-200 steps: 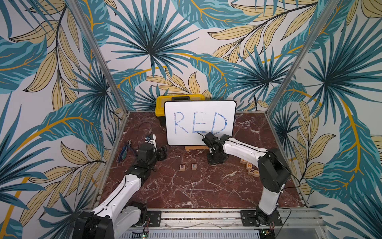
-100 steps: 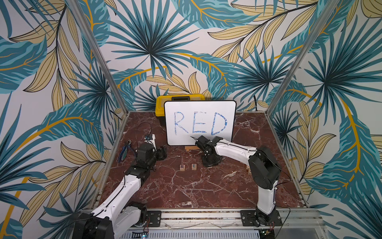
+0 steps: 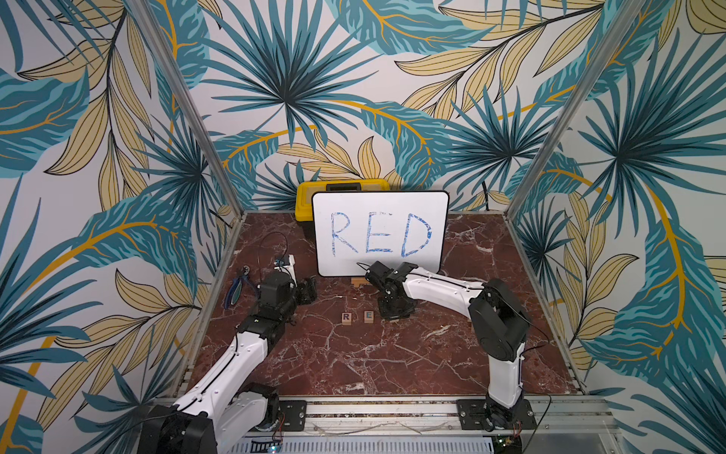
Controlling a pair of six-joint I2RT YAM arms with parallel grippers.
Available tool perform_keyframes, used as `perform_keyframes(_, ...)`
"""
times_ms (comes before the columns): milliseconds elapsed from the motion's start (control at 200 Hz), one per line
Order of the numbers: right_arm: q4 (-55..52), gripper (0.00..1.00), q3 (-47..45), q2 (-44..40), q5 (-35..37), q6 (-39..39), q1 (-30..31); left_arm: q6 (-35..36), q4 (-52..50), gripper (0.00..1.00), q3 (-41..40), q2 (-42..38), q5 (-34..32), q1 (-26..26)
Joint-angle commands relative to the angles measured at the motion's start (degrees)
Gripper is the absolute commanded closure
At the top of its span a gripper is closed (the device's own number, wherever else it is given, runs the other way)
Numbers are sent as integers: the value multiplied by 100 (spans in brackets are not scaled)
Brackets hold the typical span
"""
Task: Assemble the uppercase word "red" with letter blocks
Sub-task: Place the letter block at the center of the board.
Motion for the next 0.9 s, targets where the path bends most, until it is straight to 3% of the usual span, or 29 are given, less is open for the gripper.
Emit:
perform_keyframes(0, -106, 75, -13, 162, 96, 283, 76, -38, 78, 31, -205, -87, 37, 39)
perform_keyframes(591, 116, 70, 42, 349, -46, 625, 110, -46, 78, 31, -231, -113, 37, 37)
perform_keyframes(706, 132, 63, 43, 340, -97, 640, 113, -46, 78, 31, -231, -104, 45, 37)
perform_keyframes(896, 20, 41, 60, 248, -41, 599, 113, -50, 81, 31, -231, -94, 57, 44)
